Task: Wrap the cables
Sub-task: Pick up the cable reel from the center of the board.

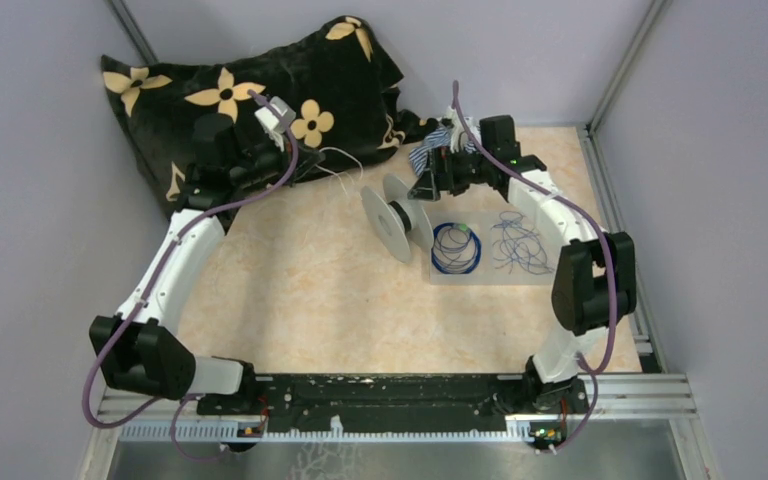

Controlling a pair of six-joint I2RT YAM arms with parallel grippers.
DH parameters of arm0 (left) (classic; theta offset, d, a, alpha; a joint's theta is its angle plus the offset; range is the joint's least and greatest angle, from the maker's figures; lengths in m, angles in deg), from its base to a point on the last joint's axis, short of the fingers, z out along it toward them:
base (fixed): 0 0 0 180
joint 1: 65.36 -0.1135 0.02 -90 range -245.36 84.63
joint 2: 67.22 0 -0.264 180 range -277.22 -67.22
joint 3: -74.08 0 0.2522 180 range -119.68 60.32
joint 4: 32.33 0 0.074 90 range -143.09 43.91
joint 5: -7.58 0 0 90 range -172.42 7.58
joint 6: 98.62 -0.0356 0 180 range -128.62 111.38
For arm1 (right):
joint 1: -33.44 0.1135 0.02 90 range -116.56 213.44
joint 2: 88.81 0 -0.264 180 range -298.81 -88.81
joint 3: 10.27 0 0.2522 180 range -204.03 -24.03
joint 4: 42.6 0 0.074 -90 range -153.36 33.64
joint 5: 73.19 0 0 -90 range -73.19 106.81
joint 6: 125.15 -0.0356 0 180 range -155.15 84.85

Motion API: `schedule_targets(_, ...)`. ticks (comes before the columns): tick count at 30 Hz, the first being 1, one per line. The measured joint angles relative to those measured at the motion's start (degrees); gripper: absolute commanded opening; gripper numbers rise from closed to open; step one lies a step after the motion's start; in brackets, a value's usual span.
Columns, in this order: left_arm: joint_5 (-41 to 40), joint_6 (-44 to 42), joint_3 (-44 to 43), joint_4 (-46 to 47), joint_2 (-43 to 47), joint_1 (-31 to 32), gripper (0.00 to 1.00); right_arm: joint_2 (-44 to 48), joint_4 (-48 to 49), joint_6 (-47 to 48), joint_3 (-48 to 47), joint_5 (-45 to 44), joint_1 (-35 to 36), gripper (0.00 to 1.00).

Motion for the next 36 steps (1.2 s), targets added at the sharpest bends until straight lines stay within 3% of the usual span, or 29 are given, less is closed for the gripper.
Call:
schedule_targets(9,-4.26,1.88,-3.17,-3.52,-3.43,5.25,0.00,8.35,-1.05,6.21,5.49,-3.93,0.00,0.86)
schedule_targets(18,-8.26,2.82,-3.58,-3.69,-4.83,10.01,0.00,9.73,-1.31,7.37,9.22,-4.92,0.00,0.85)
schedule_targets(36,-7.02,6.19,-4.79,-2.54,-4.70,11.17,0.00,10.91,-0.94,7.41,10.36,-5.07,0.00,0.84)
